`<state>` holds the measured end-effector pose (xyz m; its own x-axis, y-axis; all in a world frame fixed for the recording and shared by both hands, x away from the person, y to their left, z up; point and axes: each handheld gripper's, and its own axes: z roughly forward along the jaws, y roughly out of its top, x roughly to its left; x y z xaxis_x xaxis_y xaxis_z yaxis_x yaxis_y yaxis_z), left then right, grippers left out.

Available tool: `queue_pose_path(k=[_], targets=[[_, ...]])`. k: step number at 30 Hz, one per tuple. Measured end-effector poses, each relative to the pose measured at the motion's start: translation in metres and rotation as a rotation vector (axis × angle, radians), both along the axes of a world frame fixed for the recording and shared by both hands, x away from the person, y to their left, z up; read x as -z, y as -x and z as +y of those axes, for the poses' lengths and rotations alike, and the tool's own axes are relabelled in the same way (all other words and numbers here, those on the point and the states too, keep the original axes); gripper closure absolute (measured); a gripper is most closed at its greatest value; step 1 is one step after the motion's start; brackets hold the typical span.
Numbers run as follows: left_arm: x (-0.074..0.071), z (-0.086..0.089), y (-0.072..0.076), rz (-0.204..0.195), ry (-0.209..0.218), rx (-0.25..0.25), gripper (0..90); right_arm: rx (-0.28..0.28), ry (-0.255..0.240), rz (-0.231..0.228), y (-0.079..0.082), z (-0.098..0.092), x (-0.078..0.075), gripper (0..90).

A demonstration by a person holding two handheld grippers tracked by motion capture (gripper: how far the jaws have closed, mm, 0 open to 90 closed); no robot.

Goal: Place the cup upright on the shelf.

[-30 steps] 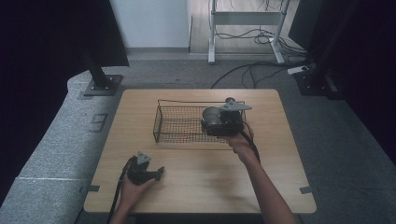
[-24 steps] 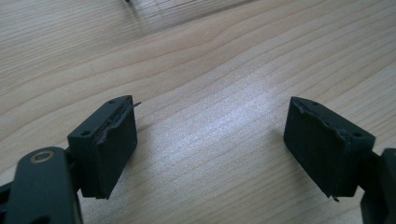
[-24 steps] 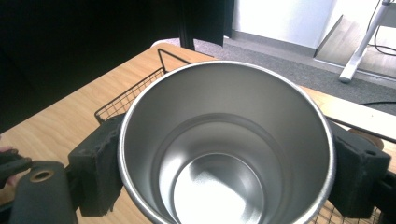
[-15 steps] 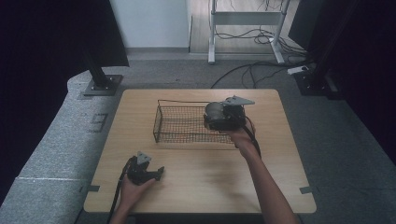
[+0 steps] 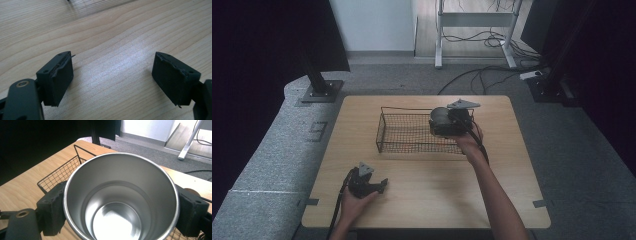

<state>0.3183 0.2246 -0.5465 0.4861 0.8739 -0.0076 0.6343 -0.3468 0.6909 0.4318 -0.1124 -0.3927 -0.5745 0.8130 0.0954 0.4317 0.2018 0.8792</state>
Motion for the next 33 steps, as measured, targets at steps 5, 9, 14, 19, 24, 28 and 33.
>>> queue_pose_path(k=[5, 9, 14, 19, 24, 28, 33], targets=[[0.000, 0.000, 0.000, 0.000, 0.000, 0.000, 17.4, 0.008, -0.005, 0.008, -0.007, 0.000, 0.000, 14.1], [0.000, 0.000, 0.000, 0.000, 0.000, 0.000, 17.4, 0.013, 0.000, 0.011, -0.012, 0.000, 0.000, 14.1], [0.000, 0.000, 0.000, -0.001, 0.001, -0.001, 17.4, 0.021, -0.002, 0.018, -0.019, 0.001, 0.001, 14.1], [0.000, 0.000, 0.000, -0.001, 0.002, -0.002, 17.4, 0.025, -0.002, 0.026, -0.027, 0.003, 0.004, 14.1], [0.000, 0.000, 0.000, -0.002, 0.000, 0.000, 17.4, 0.028, 0.009, 0.034, -0.034, 0.004, 0.008, 14.1], [0.000, 0.000, 0.000, -0.001, 0.000, 0.000, 17.3, 0.037, 0.008, 0.043, -0.040, 0.003, 0.010, 14.1], [0.000, 0.000, 0.000, 0.000, 0.001, 0.000, 17.3, 0.053, 0.016, 0.061, -0.048, 0.003, 0.018, 14.1]])
